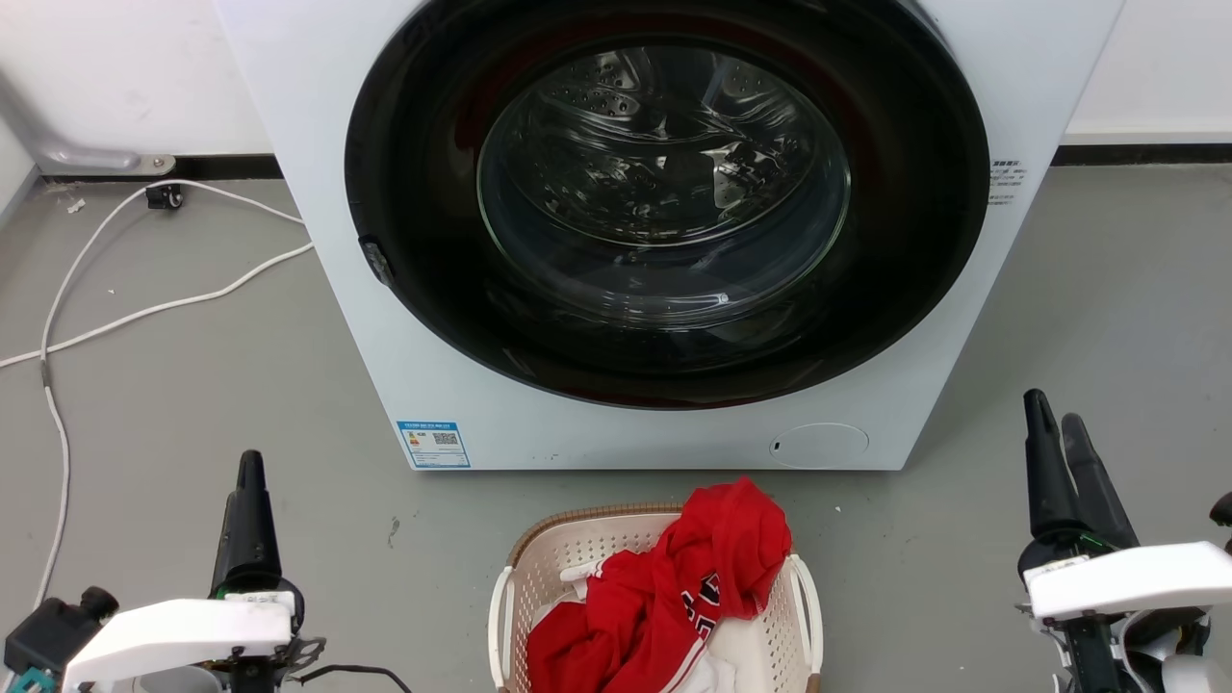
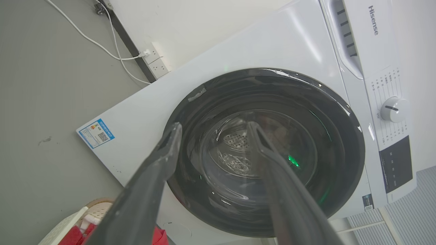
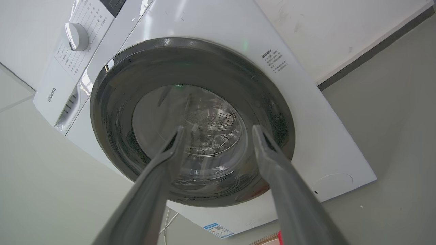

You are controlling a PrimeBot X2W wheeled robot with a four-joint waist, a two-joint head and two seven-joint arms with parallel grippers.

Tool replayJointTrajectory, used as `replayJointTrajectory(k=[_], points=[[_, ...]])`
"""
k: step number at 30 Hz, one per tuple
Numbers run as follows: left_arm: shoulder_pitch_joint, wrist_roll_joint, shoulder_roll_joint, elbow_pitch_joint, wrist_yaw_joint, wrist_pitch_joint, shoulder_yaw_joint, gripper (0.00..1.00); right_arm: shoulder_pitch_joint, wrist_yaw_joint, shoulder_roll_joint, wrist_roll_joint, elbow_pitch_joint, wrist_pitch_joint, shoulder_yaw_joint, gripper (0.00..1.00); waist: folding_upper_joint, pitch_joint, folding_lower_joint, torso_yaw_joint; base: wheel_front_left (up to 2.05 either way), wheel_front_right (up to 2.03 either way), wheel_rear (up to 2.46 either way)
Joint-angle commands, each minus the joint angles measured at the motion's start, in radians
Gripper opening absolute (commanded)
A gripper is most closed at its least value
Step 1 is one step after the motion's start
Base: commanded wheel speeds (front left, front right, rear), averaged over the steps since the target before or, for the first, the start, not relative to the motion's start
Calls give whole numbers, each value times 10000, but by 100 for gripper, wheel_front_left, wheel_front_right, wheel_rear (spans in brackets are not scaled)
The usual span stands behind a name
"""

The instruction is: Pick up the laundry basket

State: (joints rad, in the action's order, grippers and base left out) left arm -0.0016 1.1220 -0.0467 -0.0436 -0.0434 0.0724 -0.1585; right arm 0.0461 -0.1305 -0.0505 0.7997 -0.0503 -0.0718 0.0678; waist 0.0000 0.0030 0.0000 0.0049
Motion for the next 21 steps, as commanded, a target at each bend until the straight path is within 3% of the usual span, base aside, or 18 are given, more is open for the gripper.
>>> replayJointTrajectory(k=[1,21], points=[[-18,-221,-37,254,14,67,39,100,94,-1,-23,-294,233,-81,-42,100,0,-1,0,-3,0,0,0],[535,-5158,-41,1338,105,666,1842,100,-405,-1,-16,-3862,469,-676,-432,100,0,61,0,-46,0,0,0]])
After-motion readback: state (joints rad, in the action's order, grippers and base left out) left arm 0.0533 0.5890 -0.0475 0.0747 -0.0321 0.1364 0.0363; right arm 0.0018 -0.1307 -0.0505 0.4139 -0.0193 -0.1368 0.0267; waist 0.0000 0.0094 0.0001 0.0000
